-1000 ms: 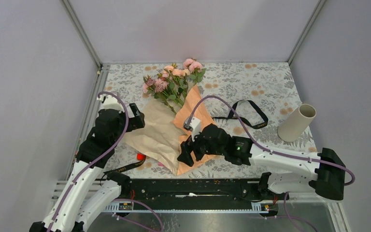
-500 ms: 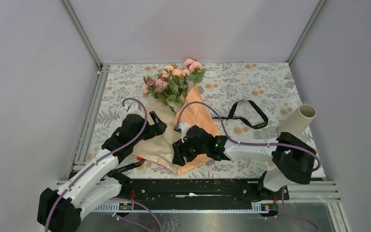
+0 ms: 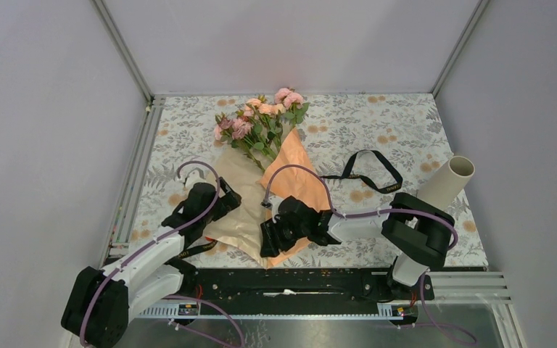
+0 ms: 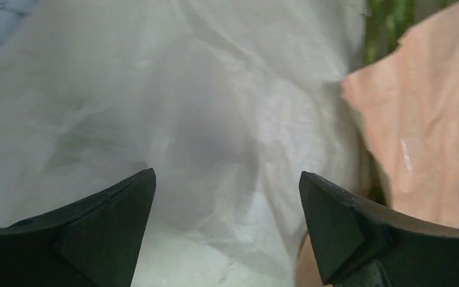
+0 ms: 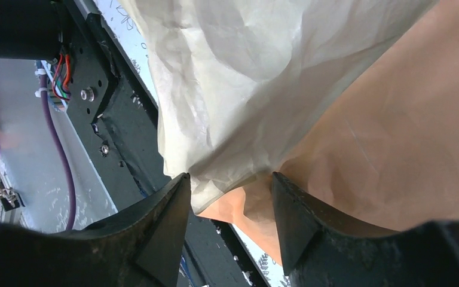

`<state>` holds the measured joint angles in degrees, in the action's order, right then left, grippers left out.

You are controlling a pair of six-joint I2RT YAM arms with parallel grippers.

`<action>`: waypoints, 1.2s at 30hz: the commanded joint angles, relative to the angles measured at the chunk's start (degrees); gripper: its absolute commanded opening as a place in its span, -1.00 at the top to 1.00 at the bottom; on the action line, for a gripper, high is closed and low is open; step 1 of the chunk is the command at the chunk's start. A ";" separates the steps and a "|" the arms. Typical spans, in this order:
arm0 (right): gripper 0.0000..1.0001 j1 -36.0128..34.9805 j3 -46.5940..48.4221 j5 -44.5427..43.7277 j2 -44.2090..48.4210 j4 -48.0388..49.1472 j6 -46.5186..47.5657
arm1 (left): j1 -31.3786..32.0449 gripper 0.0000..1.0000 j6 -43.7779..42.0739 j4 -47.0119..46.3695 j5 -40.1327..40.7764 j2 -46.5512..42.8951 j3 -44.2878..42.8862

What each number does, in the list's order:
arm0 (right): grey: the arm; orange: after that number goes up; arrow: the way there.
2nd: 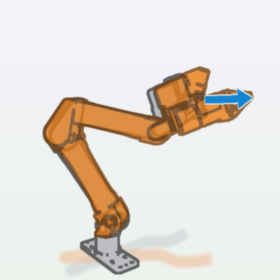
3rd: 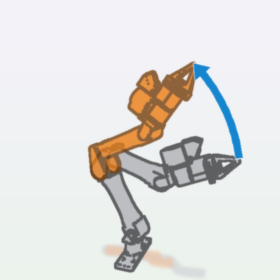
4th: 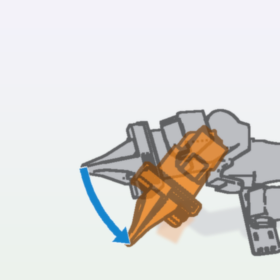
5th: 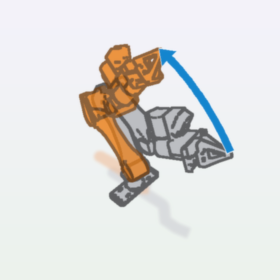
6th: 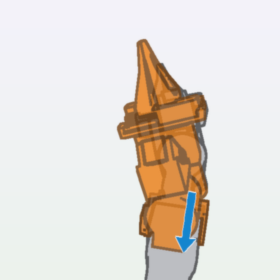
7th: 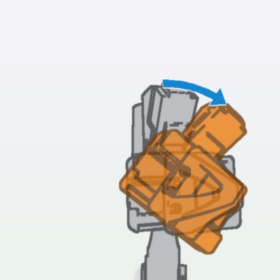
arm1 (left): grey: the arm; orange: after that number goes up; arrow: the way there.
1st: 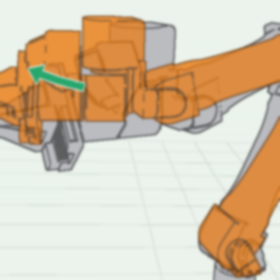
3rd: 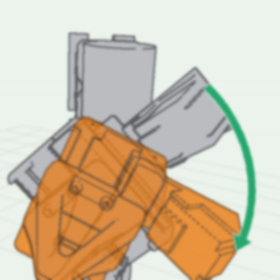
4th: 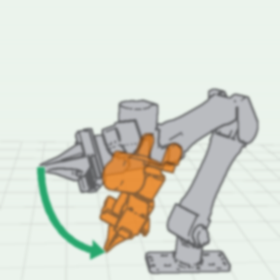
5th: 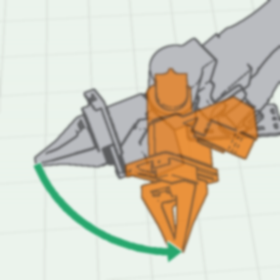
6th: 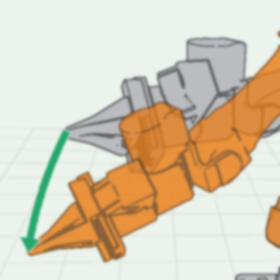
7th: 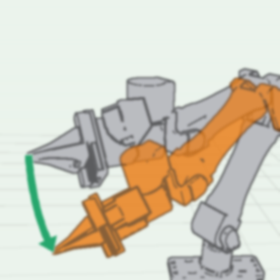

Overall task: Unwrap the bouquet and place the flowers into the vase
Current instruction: Unfold the wrapping paper at the center of the board.

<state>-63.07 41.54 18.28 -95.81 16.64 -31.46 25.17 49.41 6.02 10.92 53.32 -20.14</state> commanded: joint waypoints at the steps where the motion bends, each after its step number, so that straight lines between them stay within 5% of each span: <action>1: -0.20 -0.04 -0.67 1.82 0.06 3.68 -1.07 | -1.81 -0.98 2.23 -2.86 2.25 -1.33 3.15; 9: -0.48 -0.04 0.42 -1.15 10.46 -5.47 3.02 | -3.01 -0.98 -0.49 2.68 2.22 -4.04 -0.61; 15: -0.84 0.05 5.77 -15.75 25.44 -26.87 12.77 | -3.40 -0.98 -9.77 15.32 -3.47 -5.10 -15.64; 19: -0.91 0.04 9.38 -28.37 29.60 -39.03 20.09 | -4.01 -0.98 -17.20 25.10 -9.70 -2.20 -28.14; 25: -0.89 0.14 10.99 -41.30 27.61 -44.55 25.89 | -5.04 -0.98 -26.19 32.26 -11.51 0.57 -39.35; 30: -0.78 0.14 12.97 -41.93 20.62 -40.22 28.38 | -8.39 -0.98 -27.55 27.54 1.15 -3.97 -35.70; 36: -0.66 0.14 17.51 -41.68 10.14 -38.36 32.97 | -14.25 -0.98 -26.38 24.44 -0.85 -9.17 -31.91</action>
<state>-63.05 54.13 -21.37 -81.06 -23.51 -3.05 12.91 23.94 34.30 8.54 46.78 -53.23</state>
